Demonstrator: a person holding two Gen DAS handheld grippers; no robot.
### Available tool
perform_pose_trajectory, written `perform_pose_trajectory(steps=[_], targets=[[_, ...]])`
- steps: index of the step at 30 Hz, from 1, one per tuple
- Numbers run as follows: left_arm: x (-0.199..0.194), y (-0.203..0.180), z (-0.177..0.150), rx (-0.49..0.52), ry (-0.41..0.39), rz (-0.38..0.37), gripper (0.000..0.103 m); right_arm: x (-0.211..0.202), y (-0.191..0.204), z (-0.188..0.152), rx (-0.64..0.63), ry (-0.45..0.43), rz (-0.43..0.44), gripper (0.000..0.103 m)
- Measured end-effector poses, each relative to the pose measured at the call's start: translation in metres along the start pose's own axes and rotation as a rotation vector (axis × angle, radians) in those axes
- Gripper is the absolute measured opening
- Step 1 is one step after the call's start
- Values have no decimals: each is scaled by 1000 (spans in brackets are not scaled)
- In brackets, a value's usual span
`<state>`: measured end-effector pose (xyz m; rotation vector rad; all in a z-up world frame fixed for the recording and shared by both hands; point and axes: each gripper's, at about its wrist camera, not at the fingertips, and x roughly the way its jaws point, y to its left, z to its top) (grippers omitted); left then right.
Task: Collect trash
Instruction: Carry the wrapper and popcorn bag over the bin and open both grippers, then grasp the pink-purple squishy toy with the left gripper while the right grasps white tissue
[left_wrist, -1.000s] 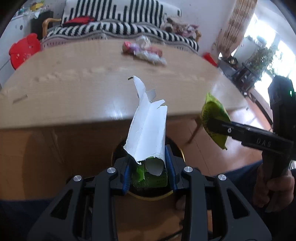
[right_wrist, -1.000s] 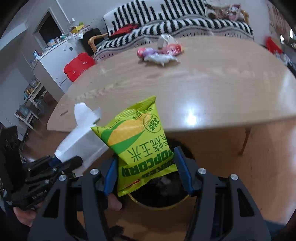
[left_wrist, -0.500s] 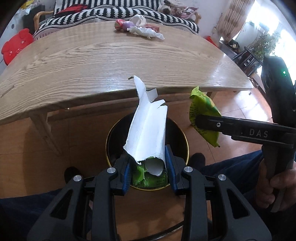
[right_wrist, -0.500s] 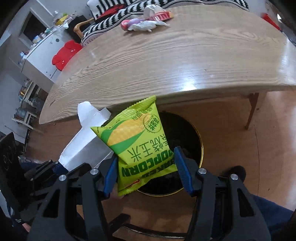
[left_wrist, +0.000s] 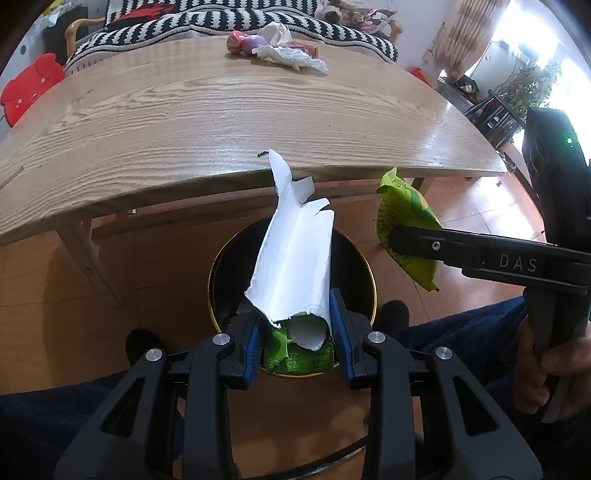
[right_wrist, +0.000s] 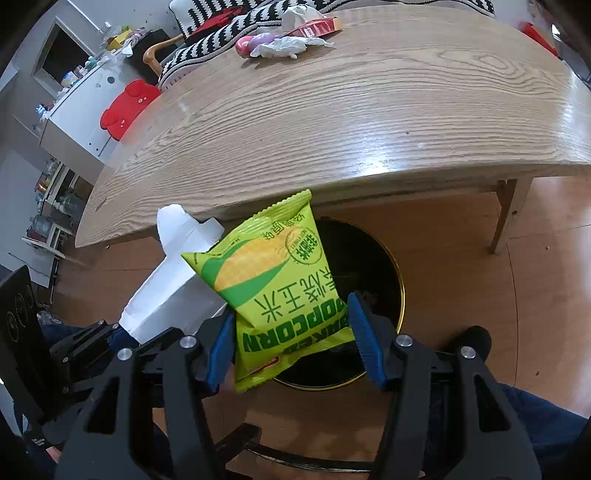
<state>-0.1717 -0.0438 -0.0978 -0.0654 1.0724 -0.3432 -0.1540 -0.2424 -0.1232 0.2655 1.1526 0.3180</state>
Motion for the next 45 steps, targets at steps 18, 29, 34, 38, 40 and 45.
perform_pose_trajectory(steps=[18,29,34,38,40,45], targets=[[-2,5,0,-38,-7,6,64,-8,-4,2,25,-31,23,80],[-12,8,3,-51,-18,-12,65,-29,8,5,-26,-87,24,82],[-30,20,35,-74,-36,-51,76,-55,15,37,-75,-148,25,87],[-42,32,82,-46,-86,19,88,-67,23,84,-136,-210,-24,89],[-44,38,113,-19,-116,70,94,-64,30,108,-180,-229,-48,90],[-24,61,188,-30,-125,127,96,-37,33,171,-255,-249,-30,93]])
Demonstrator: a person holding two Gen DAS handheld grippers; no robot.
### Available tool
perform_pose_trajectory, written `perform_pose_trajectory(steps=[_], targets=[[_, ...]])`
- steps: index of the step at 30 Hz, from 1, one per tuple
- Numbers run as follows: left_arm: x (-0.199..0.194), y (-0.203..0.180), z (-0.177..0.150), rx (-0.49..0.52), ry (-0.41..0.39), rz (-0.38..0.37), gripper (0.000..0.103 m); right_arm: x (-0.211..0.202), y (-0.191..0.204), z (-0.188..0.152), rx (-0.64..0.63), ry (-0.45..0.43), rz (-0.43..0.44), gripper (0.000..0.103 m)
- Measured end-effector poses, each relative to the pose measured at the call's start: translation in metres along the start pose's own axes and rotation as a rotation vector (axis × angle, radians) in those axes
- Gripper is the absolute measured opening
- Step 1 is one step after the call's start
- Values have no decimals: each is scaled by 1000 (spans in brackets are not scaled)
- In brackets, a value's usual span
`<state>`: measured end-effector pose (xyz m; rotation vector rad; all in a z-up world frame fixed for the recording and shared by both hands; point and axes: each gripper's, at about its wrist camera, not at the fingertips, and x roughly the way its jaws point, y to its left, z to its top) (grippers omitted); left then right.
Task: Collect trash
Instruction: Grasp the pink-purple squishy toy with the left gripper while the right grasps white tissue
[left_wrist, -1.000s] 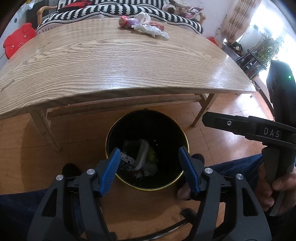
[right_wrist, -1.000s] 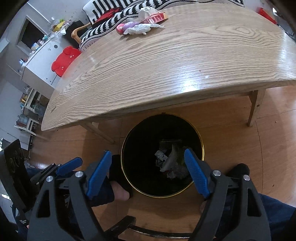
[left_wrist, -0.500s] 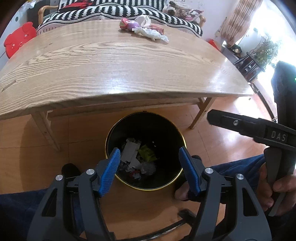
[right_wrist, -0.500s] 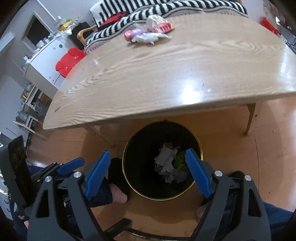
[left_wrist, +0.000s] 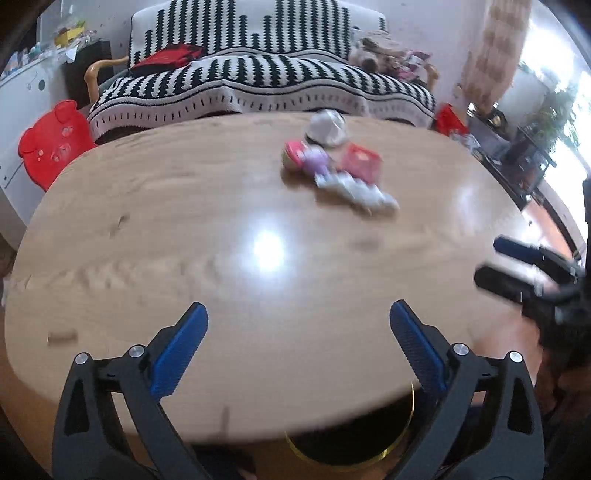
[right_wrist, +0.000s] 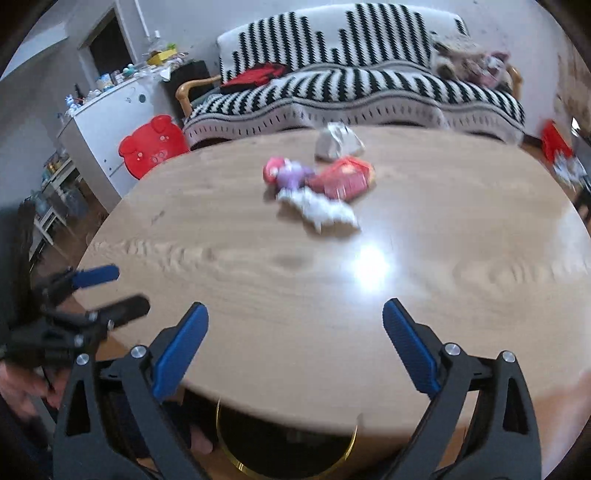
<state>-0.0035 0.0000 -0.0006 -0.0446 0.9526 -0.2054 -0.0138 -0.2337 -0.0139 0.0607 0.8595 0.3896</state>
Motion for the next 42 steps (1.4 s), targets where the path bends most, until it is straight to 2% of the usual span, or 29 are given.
perform_pose_trajectory(steps=[7,10,13,14,16,19,22,25,26,28,30,31,32,36,40,42], targets=[[94,16,89,-62,31,-16,96,94,-32,46,-45,37,-23,93],[127,14,105,-47,62,-25,96,120,-36,56,-46,55,-26,93],[154,14,122,-43,58,3,96,139,-38,66,-58,68,-21,93],[161,14,125,-55,67,-12,96,142,-37,67,-61,72,-20,93],[171,14,129,-73,84,-39,96,148,-37,69,-64,75,-16,93],[184,13,139,-91,69,-27,96,158,-36,76,-57,83,-7,93],[196,14,145,-121,72,-80,96,169,-34,80,-55,101,-9,93],[198,11,148,-137,54,-97,96,178,-28,77,-85,119,-22,92],[198,10,149,-136,54,-106,96,178,-25,75,-104,113,-34,86],[196,8,148,-136,40,-113,96,176,-18,73,-142,111,-48,69],[197,7,148,-144,33,-127,91,174,-15,71,-150,119,-41,34],[198,8,148,-149,40,-132,70,173,-13,69,-149,124,-32,33],[197,7,147,-161,38,-159,60,171,-12,67,-149,128,-22,33],[190,-1,143,-139,41,-134,55,163,-3,56,-186,132,-22,32],[166,2,136,-141,-9,-93,54,153,4,45,-194,135,-9,32],[148,6,130,-153,-34,-103,54,146,7,40,-193,132,-7,32]])
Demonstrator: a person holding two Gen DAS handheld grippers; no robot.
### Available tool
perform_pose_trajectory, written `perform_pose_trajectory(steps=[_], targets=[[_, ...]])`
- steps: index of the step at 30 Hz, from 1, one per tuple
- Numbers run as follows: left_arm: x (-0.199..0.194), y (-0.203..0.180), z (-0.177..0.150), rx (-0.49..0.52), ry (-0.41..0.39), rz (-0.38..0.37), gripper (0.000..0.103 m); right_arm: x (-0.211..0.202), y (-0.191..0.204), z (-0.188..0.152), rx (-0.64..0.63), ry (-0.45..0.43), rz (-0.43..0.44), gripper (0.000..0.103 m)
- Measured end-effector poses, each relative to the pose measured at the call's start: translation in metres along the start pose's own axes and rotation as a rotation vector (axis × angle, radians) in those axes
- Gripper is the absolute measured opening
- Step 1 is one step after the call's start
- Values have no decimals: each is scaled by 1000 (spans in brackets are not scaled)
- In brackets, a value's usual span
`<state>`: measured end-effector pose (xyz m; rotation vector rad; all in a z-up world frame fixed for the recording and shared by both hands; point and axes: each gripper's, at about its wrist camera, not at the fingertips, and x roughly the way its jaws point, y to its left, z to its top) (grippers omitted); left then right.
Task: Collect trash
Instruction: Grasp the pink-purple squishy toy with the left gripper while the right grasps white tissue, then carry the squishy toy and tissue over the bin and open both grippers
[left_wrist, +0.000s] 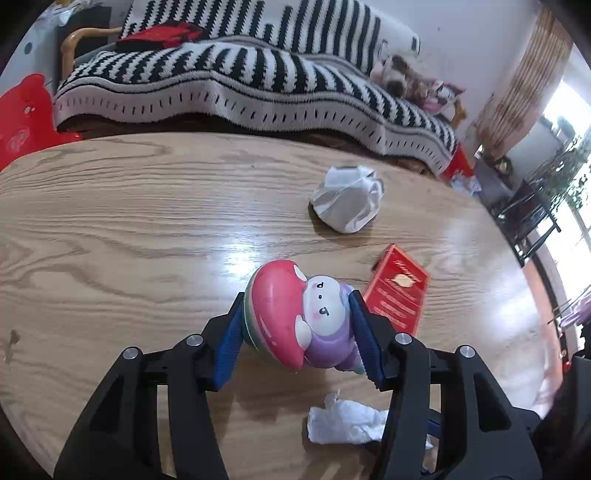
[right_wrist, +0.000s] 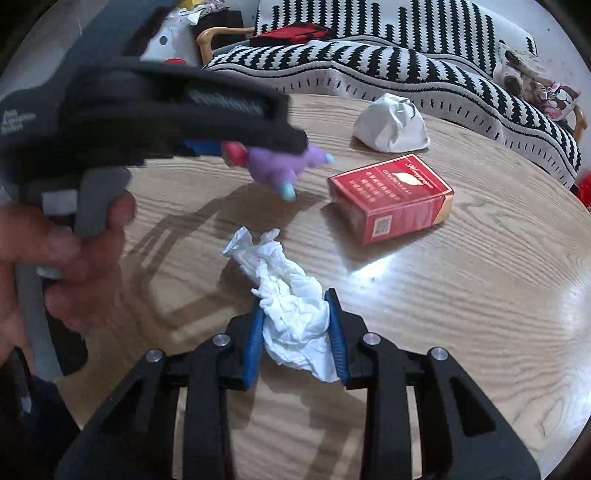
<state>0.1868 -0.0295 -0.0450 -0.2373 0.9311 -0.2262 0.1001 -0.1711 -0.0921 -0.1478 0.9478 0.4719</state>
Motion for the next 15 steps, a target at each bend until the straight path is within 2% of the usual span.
perform_pose_trajectory(steps=[5,10,15], targets=[[-48,4,-19,3,-24,-6,54,-27,5,-13,68,-23,26,32],[-101,2,-50,14,-46,7,54,-69,19,-31,77,-58,17,32],[-146,-3,-112,84,-52,7,54,-105,29,-57,97,-85,22,32]])
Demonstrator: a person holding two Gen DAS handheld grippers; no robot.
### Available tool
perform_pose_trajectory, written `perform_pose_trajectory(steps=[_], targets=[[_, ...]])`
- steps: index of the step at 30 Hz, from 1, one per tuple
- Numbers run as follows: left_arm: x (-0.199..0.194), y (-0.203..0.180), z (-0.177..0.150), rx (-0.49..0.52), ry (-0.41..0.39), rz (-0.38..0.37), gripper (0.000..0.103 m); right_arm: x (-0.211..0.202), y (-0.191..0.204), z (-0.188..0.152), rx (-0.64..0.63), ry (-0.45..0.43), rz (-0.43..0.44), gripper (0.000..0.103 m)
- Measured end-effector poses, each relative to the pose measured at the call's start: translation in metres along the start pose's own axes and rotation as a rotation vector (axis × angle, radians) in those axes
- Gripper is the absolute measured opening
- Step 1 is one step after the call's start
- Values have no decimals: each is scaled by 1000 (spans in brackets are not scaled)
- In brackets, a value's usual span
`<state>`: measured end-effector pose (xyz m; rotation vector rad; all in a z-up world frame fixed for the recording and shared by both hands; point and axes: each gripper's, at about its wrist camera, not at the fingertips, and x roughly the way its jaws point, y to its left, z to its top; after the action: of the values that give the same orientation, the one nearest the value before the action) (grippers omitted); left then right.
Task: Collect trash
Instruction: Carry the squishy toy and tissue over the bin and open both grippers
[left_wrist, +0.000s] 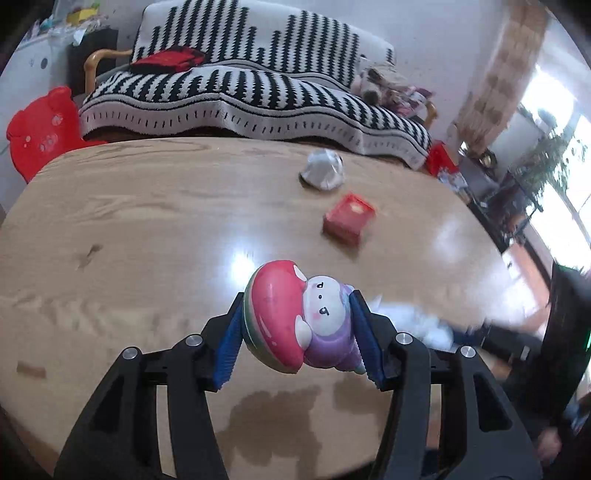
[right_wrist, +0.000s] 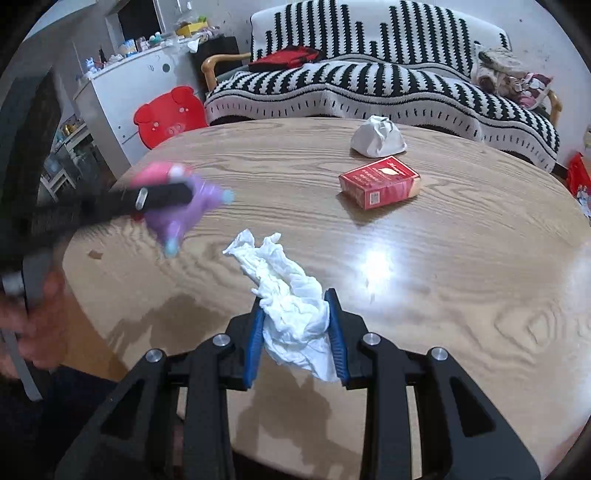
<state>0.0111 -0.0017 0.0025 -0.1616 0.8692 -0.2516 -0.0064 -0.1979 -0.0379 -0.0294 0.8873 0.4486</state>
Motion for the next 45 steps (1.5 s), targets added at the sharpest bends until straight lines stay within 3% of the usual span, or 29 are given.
perform_pose_trajectory(steps=[8,13,16,21,26,45], targets=[[-49,-9,-113,62,32,3,54,-54,22,-74,56,-23,22,32],[-63,-24,-150,111,63,-23,55,-70,29,-124,107,7,40,32],[-54,-35,-171,134,133,-54,55,-63,26,-146,178,72,44,32],[-31,-51,-182,171,183,-38,55,-53,21,-150,216,118,29,32],[-12,-44,-186,124,232,-36,55,-39,9,-158,281,176,26,32],[-3,-45,-189,103,246,-23,57,-35,5,-153,286,178,14,32]])
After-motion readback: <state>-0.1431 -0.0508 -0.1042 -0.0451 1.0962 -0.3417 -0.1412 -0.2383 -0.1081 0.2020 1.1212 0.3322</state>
